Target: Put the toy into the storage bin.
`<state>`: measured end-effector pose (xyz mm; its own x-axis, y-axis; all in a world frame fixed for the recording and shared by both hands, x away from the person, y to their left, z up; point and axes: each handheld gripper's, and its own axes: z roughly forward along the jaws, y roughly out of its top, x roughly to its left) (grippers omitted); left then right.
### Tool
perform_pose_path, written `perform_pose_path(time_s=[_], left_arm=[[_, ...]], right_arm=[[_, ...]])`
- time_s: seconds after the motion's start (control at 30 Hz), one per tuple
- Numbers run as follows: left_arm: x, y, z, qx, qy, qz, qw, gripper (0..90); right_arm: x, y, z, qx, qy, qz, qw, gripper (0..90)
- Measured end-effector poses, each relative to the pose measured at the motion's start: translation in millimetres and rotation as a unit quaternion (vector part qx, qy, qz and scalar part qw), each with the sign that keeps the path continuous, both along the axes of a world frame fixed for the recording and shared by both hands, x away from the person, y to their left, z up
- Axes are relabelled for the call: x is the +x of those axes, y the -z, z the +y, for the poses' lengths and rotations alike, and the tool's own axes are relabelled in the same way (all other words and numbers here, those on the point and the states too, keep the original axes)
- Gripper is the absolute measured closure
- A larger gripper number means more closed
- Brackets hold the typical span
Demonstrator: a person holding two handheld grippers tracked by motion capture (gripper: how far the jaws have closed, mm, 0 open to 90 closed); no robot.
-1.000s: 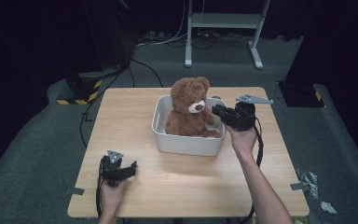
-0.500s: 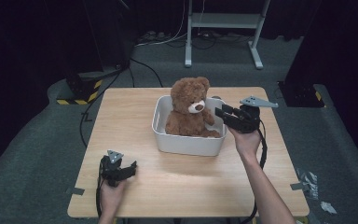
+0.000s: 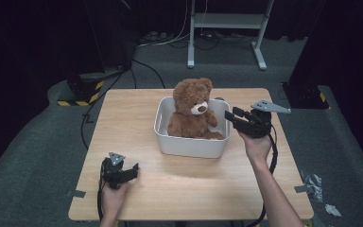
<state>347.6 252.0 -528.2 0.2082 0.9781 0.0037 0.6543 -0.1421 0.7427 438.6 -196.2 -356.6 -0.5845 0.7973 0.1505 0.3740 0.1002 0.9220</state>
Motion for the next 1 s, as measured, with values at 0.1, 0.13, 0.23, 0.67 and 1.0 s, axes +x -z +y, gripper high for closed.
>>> perform_pose_path(time_s=[0.1, 0.13, 0.23, 0.67, 1.0], left_arm=[[0.1, 0.0, 0.1, 0.000, 0.001, 0.000, 1.0000, 22.1], [0.0, 0.0, -0.1, 0.000, 0.000, 0.000, 1.0000, 22.1], [0.0, 0.0, -0.1, 0.000, 0.000, 0.000, 1.0000, 22.1], [0.0, 0.0, 0.0, 0.000, 0.000, 0.000, 1.0000, 22.1], [0.0, 0.1, 0.1, 0.000, 0.001, 0.000, 1.0000, 22.1]], right_arm=[[-1.9, -0.1, -3.9, 0.002, 0.003, -0.002, 1.0000, 56.5], [-2.4, 0.0, -5.1, 0.002, 0.004, -0.002, 1.0000, 56.3], [-3.6, 0.0, -7.9, 0.004, 0.006, -0.003, 1.0000, 56.0], [-10.7, -1.5, -20.1, 0.009, 0.014, -0.009, 0.9998, 55.5], [-17.8, -1.5, -28.6, 0.021, 0.014, -0.009, 0.9996, 54.9]])
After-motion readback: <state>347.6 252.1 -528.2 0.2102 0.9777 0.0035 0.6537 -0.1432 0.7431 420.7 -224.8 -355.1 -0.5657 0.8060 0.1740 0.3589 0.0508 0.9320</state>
